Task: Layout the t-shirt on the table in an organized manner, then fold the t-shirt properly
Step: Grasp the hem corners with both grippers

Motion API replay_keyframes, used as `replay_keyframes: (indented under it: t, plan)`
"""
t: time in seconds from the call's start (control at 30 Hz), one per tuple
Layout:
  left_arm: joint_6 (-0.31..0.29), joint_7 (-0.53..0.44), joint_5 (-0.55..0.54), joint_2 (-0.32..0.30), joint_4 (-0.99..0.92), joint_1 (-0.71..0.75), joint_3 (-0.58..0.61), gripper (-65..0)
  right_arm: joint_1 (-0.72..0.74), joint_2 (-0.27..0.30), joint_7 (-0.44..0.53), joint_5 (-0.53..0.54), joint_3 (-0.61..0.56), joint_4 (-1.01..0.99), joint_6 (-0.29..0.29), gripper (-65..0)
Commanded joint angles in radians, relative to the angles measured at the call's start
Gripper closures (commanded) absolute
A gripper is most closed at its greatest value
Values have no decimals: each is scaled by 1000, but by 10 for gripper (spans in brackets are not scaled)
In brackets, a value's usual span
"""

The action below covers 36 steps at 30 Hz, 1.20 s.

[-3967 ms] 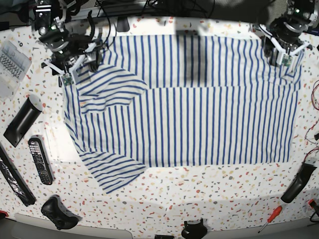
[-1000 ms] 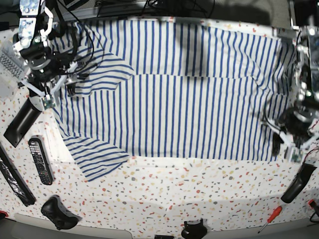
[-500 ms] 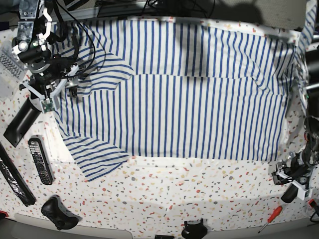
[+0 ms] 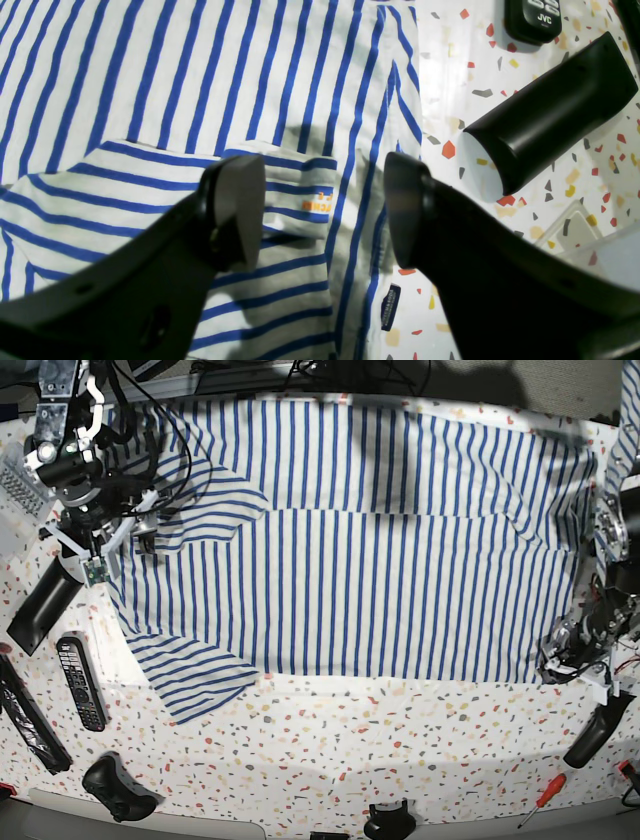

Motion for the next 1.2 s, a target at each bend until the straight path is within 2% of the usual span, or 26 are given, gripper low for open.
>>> replay_keyframes:
  t: [0.0,0.1,0.2,0.3,0.67,0.77,0.9,1.17]
  plan:
    - [-27,-24,-5,-6,11,-30,-2,-271,8,13,19,4,5,20,0,-364]
    - [-31,-27,-2,19,11,-29,-2,-271,8,13,19,4,5,20,0,-364]
    - [7,-39,59,51,11,-19,-1,-271,8,13,18,3,5,20,0,-364]
    - [18,-51,102,76,11,-15,-1,-271,8,13,18,3,5,20,0,-364]
    - [17,-45,100,34,12,-21,-2,-261,8,13,18,4,5,20,0,-364]
    - [17,-53,100,29,13,-21,-2,-200,8,13,36,4,5,20,0,-364]
    - [16,-121,100,29,14,-21,-2,-11,11,13,78,4,5,20,0,-364]
    - [16,-129,100,29,16,-21,-2,0,109,13,89,3,5,8,-1,-364]
